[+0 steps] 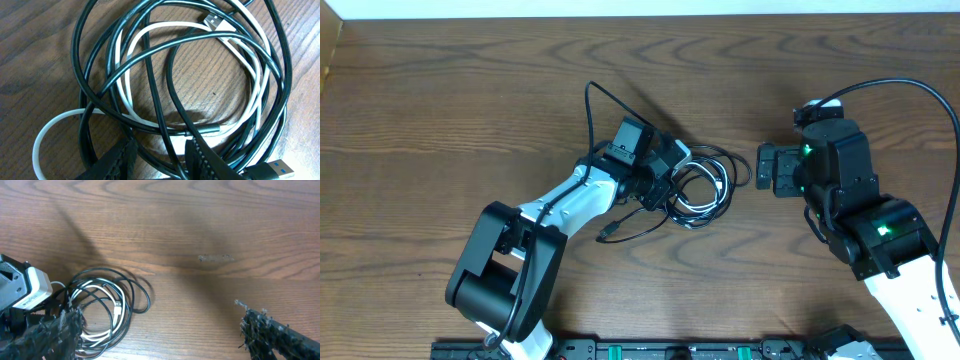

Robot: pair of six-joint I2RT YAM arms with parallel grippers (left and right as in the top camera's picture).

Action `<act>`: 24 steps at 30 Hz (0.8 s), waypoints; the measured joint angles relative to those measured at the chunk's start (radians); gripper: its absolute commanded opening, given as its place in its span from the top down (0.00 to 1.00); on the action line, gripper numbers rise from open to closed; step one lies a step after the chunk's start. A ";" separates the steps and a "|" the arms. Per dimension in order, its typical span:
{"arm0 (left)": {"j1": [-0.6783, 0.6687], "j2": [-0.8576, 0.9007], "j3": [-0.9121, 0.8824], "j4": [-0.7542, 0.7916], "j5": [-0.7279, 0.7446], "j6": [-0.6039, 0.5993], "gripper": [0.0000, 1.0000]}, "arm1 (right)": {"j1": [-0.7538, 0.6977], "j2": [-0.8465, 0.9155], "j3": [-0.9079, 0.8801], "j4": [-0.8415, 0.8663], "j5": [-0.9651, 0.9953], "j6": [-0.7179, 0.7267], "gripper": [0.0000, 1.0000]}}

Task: Untangle cables

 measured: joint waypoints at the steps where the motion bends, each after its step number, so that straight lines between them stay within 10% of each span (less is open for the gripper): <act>1: 0.000 0.000 0.000 0.000 0.002 -0.001 0.64 | 0.000 0.000 0.000 0.000 0.000 0.000 0.01; 19: 0.000 0.040 0.000 0.002 0.003 -0.001 0.65 | 0.000 0.000 0.000 -0.001 0.000 0.000 0.01; 24: 0.000 0.040 0.000 0.004 0.002 -0.009 0.80 | 0.000 0.000 0.000 -0.002 0.000 0.000 0.01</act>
